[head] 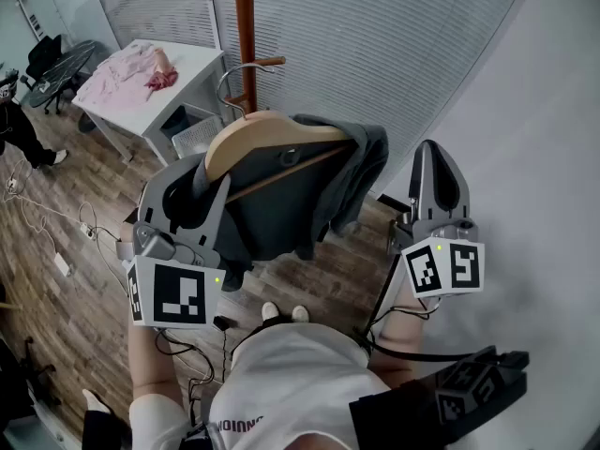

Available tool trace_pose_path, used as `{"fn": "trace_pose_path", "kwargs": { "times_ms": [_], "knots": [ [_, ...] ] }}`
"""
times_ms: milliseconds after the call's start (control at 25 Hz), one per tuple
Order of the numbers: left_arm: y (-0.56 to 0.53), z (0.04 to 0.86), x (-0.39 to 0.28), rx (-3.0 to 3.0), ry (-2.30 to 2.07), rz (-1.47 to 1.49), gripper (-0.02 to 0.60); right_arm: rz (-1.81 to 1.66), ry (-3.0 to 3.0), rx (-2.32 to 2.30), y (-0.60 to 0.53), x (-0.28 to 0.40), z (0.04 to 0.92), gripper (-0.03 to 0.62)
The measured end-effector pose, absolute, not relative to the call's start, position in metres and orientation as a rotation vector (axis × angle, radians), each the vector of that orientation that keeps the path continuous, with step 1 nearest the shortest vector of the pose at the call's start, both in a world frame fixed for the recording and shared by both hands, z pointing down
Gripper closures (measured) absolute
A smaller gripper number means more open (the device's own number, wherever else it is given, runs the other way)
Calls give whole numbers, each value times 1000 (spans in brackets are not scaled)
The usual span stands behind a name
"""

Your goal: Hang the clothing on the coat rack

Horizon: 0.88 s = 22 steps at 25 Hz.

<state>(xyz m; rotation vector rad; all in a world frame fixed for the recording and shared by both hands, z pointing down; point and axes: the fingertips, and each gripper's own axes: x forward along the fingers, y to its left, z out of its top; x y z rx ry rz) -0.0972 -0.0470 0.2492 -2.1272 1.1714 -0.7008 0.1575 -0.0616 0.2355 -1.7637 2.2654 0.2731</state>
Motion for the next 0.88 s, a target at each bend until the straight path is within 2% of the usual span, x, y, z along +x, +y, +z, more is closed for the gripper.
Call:
{"fn": "trace_pose_path", "kwargs": {
  "times_ms": [880],
  "knots": [
    [-56,267,-105,-2182,1210,-745,480,292,2241,-1759,-65,149,231,574]
  ]
}}
